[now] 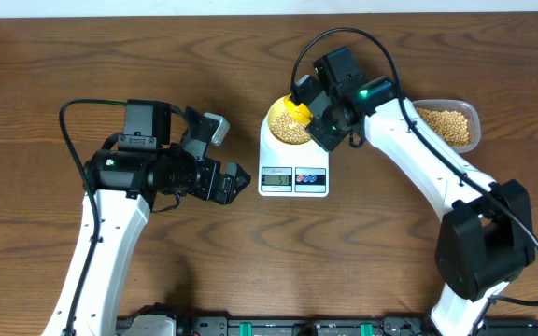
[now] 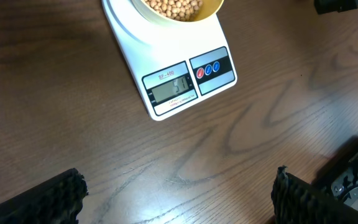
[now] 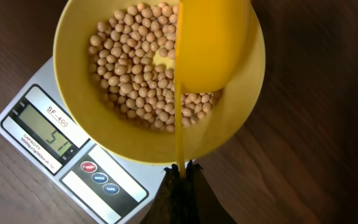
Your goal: Scoop item into bowl and weigh 50g on scale
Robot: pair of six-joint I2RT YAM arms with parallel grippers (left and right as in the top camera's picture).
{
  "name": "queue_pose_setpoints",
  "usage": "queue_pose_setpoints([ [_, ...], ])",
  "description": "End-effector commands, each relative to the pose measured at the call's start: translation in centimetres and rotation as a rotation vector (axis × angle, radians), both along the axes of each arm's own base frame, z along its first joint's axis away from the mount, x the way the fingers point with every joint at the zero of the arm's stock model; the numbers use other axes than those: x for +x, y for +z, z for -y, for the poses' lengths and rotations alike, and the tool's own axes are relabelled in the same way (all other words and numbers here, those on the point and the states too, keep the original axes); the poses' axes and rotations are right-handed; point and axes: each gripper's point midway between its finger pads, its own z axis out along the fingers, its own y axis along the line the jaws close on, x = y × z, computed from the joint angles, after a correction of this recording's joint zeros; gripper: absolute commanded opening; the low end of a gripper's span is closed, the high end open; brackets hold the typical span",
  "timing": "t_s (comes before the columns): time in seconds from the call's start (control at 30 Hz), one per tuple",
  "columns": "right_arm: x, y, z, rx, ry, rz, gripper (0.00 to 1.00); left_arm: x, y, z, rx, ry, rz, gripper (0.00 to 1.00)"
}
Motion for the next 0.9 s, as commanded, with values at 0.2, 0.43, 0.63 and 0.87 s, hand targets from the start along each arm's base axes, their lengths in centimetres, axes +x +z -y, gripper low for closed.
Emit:
queue_pose_setpoints([
  [0.2,0.2,0.1,-0.3,-0.027,0.023,0.021,0.01,0.0,-0.4,-0.3,0.011,0.004,-0.008,0.98],
  [0.43,0.2,-1.0,-0.3,-0.041,0.025,0.001,0.01,0.0,-0.4,-0.3,0.011,0.004,-0.008,0.98],
  [0.63,0.6,-1.3,0.4,-0.123,0.010,0.039,0.01,0.0,-0.4,-0.3,0.011,0.004,-0.008,0.98],
  [0.87,-0.4,-1.4,-0.8,-0.135,0.069,0.036,0.01,0.0,-0.4,-0.3,0.011,0.004,-0.008,0.98],
])
